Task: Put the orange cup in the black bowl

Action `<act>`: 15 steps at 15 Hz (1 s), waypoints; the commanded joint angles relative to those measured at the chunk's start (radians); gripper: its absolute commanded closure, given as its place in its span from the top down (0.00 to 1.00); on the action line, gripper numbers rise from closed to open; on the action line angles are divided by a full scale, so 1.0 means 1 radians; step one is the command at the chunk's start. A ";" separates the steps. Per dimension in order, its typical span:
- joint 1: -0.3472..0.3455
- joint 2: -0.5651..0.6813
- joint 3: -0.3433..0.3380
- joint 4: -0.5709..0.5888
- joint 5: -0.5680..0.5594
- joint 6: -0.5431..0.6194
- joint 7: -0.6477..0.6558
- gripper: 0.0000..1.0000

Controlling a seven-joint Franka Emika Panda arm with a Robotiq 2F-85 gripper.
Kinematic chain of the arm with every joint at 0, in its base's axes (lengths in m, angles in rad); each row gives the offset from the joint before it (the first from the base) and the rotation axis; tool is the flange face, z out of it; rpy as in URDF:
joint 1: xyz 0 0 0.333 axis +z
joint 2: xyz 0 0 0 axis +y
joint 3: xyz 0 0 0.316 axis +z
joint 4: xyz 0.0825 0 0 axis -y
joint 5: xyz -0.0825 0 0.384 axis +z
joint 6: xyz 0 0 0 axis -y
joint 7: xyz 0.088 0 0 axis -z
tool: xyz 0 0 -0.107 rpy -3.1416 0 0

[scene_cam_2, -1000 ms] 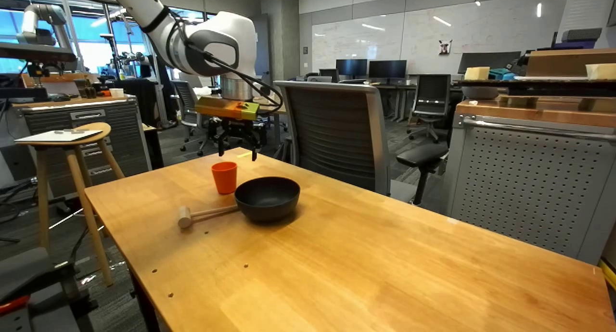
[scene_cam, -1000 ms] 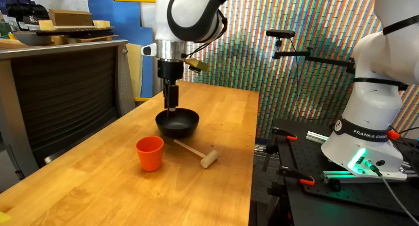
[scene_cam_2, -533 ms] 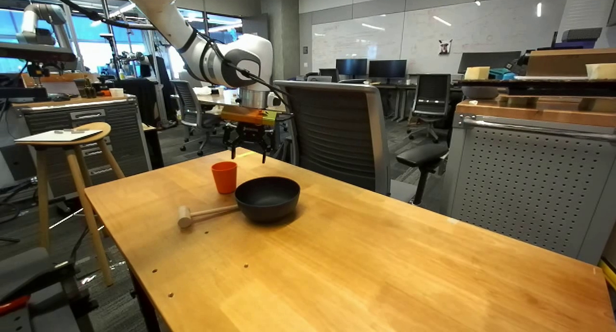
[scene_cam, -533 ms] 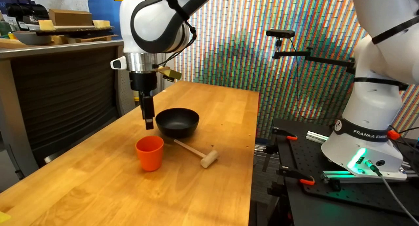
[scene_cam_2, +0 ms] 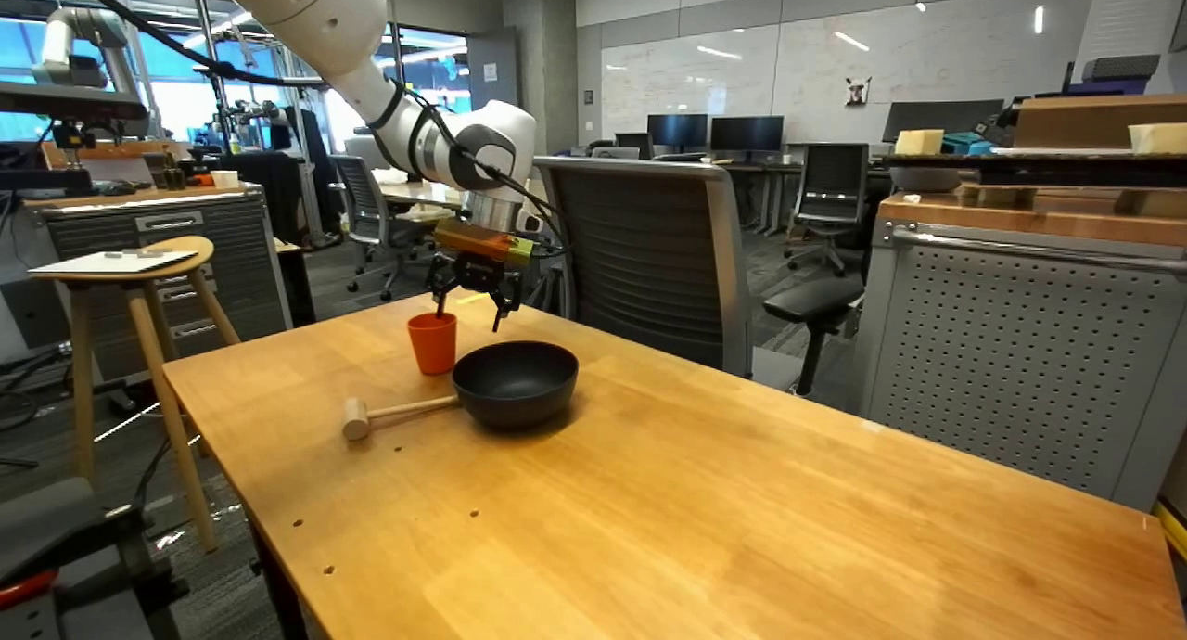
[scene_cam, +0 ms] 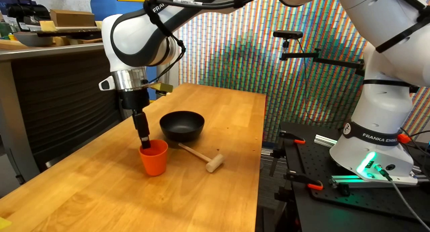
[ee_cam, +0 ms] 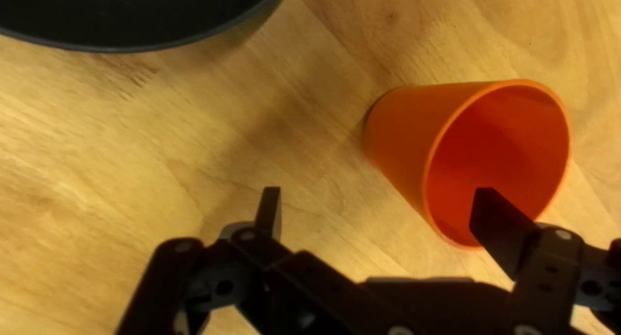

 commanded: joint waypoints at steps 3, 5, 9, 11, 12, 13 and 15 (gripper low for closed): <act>-0.014 0.044 0.013 0.047 -0.028 -0.017 0.020 0.58; -0.021 0.039 0.017 0.039 -0.021 -0.022 0.019 0.42; -0.031 -0.003 0.022 -0.017 -0.014 -0.007 0.022 0.13; -0.044 -0.049 0.038 -0.079 -0.001 -0.002 0.001 0.06; -0.055 -0.074 0.049 -0.108 0.011 -0.003 -0.006 0.03; -0.069 -0.121 0.062 -0.162 0.027 0.021 -0.014 0.03; -0.091 -0.232 0.068 -0.274 0.042 0.102 -0.007 0.06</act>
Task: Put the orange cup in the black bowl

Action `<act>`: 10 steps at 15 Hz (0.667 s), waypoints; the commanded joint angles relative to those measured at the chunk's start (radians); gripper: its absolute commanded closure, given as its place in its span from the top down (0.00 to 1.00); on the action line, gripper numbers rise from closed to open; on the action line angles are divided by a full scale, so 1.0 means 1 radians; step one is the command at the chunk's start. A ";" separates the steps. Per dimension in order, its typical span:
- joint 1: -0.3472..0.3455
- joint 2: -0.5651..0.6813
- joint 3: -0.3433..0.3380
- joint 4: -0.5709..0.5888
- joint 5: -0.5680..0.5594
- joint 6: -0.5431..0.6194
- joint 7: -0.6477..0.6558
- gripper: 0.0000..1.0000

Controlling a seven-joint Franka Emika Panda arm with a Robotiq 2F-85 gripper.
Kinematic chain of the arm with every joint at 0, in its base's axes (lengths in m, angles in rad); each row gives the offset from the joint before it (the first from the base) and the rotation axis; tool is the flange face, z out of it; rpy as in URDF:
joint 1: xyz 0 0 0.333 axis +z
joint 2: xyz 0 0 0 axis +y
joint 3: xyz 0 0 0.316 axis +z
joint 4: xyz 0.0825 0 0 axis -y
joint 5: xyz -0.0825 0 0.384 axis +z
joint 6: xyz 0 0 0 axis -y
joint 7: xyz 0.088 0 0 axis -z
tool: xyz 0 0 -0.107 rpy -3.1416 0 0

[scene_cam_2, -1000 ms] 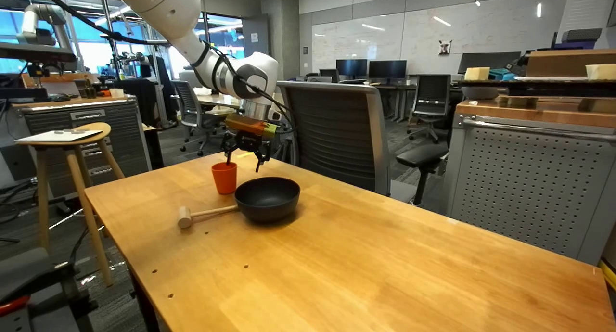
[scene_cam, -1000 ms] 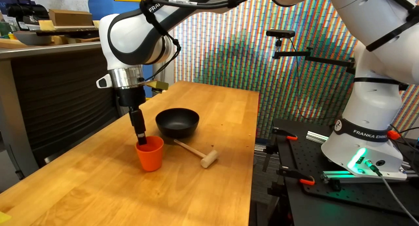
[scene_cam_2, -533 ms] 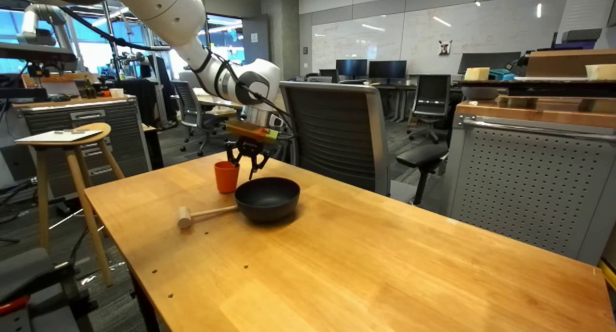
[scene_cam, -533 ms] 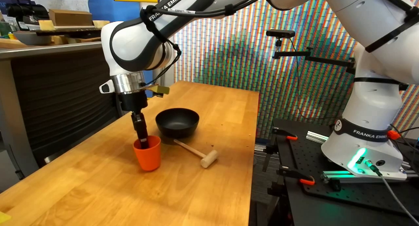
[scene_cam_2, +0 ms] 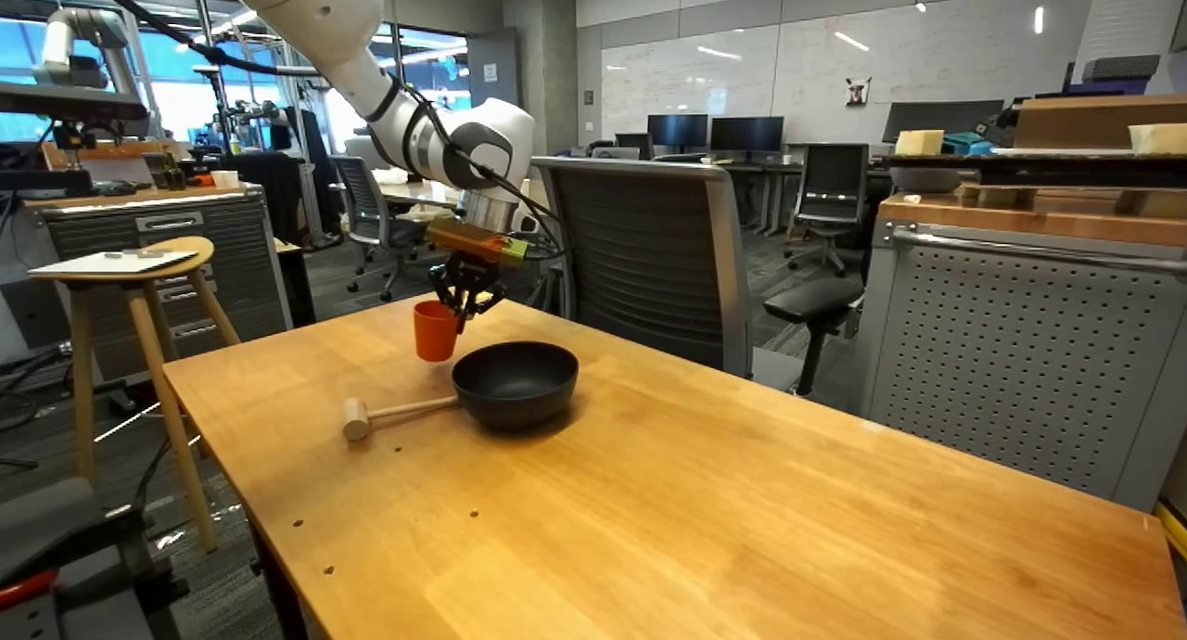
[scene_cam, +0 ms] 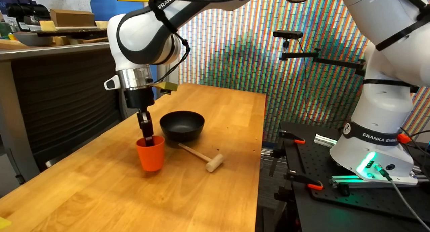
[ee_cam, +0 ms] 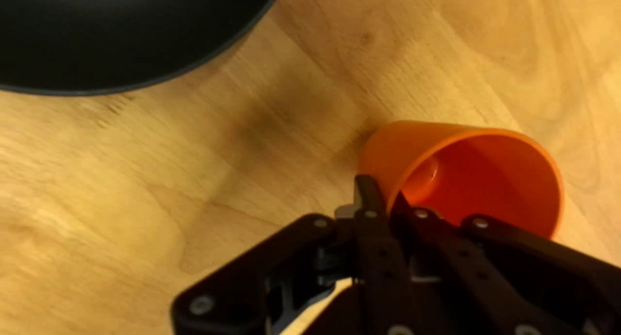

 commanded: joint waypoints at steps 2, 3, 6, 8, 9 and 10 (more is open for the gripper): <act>-0.052 -0.272 0.004 -0.279 0.021 0.207 0.029 0.07; -0.051 -0.322 -0.015 -0.325 0.002 0.246 0.054 0.07; -0.066 -0.462 -0.082 -0.467 -0.051 0.331 0.130 0.06; -0.077 -0.532 -0.143 -0.549 -0.099 0.358 0.186 0.06; -0.080 -0.542 -0.173 -0.570 -0.131 0.368 0.222 0.07; -0.086 -0.538 -0.203 -0.580 -0.162 0.370 0.259 0.06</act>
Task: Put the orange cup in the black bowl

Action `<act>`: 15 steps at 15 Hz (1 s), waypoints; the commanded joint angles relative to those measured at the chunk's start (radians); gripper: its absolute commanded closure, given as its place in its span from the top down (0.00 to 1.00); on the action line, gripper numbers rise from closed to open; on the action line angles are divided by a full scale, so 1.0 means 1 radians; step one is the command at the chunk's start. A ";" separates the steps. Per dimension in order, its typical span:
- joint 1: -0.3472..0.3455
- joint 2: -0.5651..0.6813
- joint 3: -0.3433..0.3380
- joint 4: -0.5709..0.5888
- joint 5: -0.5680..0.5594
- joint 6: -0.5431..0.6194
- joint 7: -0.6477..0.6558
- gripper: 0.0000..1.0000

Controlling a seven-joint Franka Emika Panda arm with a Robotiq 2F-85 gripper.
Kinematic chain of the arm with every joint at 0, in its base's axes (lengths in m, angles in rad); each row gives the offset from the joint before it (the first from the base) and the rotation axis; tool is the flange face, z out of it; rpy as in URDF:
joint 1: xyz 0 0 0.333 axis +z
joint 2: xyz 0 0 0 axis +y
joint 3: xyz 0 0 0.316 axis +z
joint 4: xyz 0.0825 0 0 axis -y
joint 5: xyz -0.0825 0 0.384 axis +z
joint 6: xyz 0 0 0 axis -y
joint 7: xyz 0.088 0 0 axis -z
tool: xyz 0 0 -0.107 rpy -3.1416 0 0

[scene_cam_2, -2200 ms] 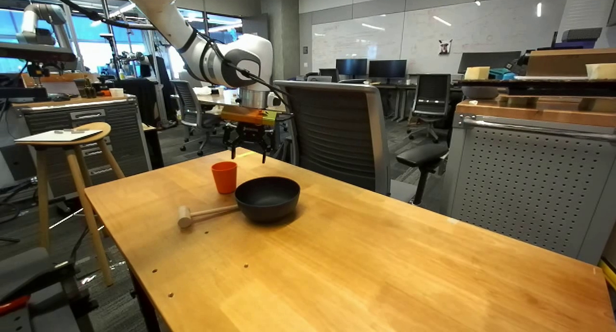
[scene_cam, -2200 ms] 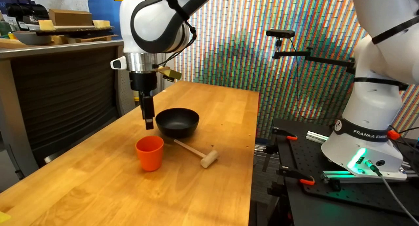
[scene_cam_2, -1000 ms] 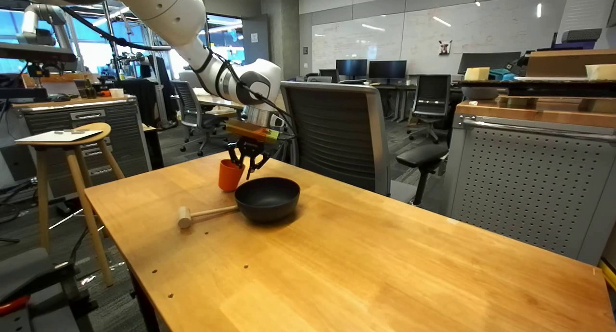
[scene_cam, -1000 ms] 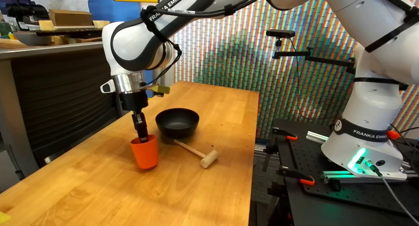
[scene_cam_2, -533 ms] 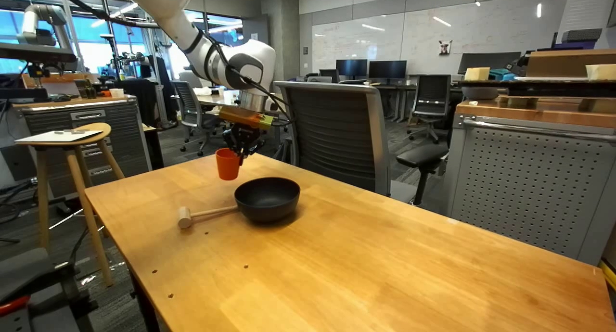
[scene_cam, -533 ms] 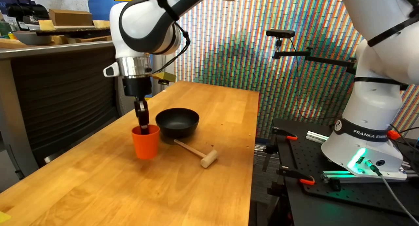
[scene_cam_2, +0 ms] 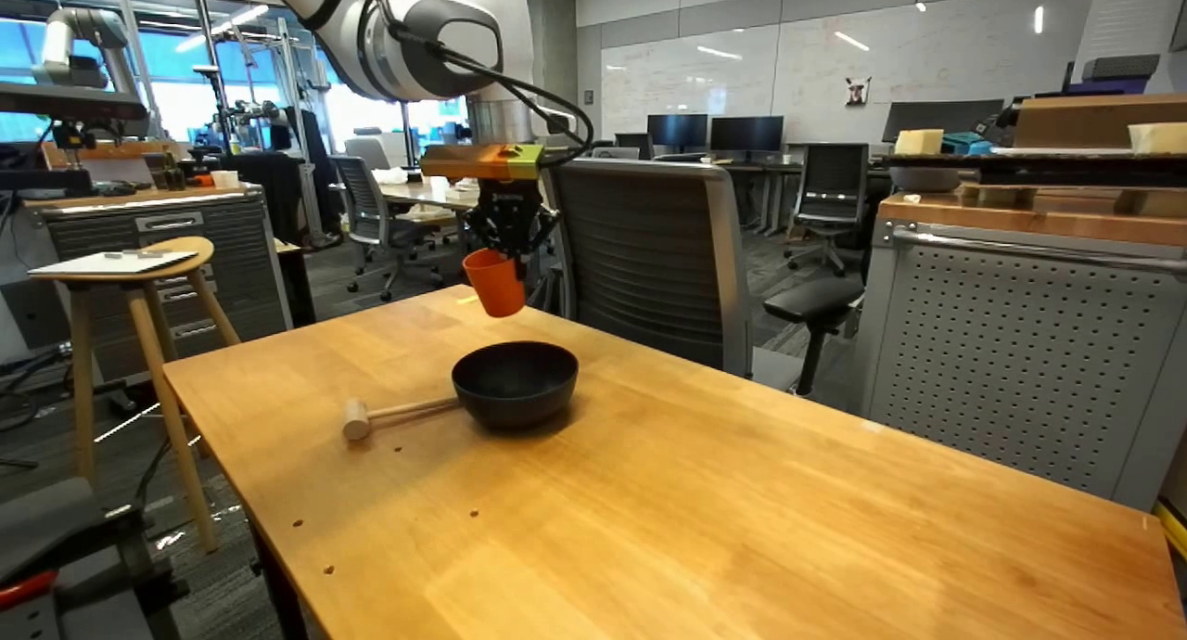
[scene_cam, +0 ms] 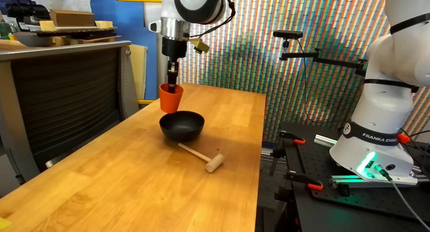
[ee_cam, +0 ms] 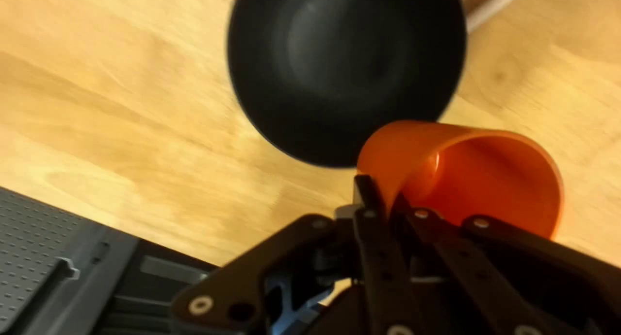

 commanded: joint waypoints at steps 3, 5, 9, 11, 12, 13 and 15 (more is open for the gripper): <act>-0.041 -0.042 -0.116 -0.117 -0.117 0.021 0.171 0.07; -0.062 -0.006 -0.111 -0.104 -0.073 0.011 0.147 0.07; -0.080 0.045 -0.071 -0.069 0.008 0.008 0.108 0.07; -0.085 0.060 -0.046 -0.054 0.058 0.009 0.095 0.07; -0.086 0.069 -0.036 -0.046 0.079 0.012 0.090 0.06; -0.087 0.080 -0.026 -0.038 0.098 0.015 0.082 0.06; -0.090 0.104 -0.012 -0.020 0.123 0.020 0.072 0.06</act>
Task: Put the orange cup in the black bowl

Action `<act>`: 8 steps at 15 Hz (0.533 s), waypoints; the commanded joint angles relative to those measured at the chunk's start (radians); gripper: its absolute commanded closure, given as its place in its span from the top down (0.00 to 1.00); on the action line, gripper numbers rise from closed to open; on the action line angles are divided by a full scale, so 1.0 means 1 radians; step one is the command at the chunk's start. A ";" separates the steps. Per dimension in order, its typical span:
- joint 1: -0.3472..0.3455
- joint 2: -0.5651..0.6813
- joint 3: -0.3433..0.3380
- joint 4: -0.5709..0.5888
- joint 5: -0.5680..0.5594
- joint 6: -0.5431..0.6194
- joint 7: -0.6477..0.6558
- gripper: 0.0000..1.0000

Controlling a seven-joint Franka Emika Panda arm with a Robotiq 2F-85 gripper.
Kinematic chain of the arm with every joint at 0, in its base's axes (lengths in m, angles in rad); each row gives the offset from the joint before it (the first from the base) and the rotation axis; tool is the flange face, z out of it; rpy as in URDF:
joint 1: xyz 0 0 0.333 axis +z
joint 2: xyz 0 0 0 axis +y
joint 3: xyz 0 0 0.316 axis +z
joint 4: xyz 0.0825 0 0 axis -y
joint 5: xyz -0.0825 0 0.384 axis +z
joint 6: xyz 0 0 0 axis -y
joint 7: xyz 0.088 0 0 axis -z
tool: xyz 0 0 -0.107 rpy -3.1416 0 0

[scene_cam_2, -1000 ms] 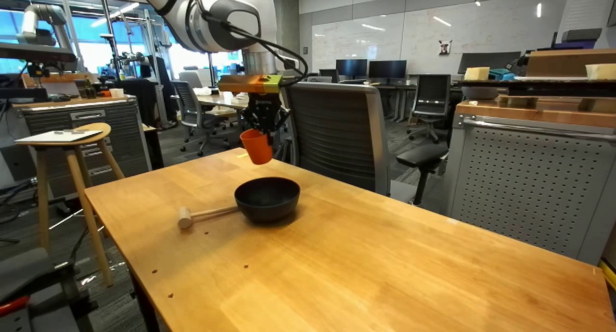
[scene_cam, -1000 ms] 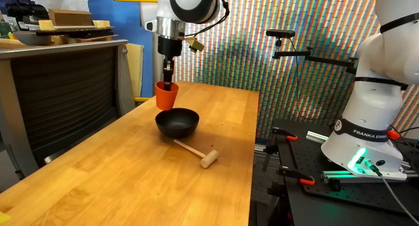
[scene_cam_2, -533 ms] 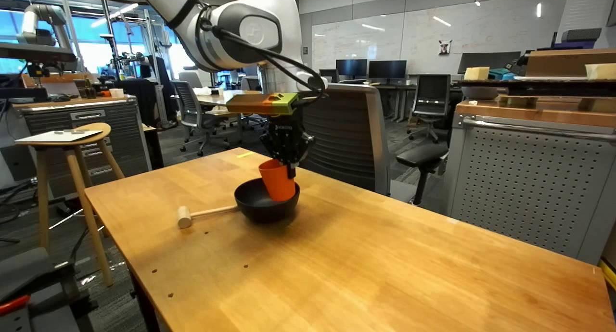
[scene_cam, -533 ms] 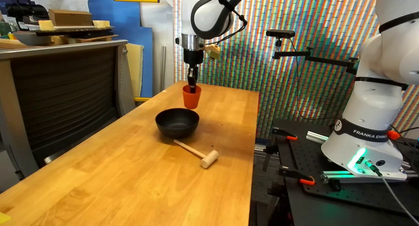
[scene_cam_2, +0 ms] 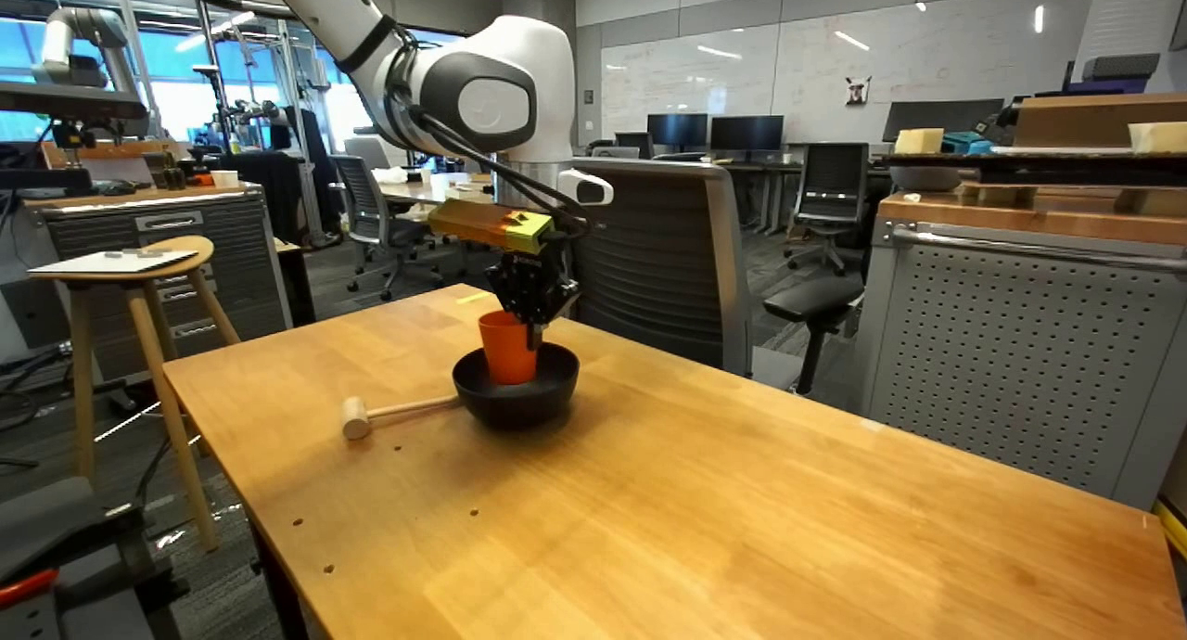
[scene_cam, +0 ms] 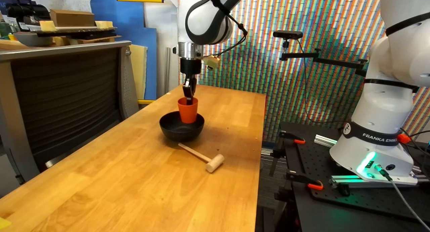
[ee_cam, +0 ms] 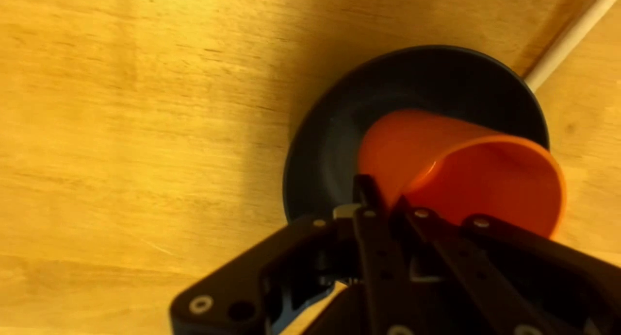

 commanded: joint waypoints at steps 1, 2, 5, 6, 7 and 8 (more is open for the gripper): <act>-0.027 0.050 0.037 0.053 0.062 0.013 -0.047 0.07; -0.033 0.064 0.042 0.061 0.074 0.012 -0.057 0.07; -0.049 0.103 0.051 0.070 0.094 0.028 -0.083 0.08; -0.057 0.115 0.055 0.074 0.098 0.034 -0.096 0.10; -0.064 0.130 0.058 0.083 0.091 0.033 -0.115 0.18; -0.074 0.137 0.064 0.088 0.095 0.030 -0.131 0.35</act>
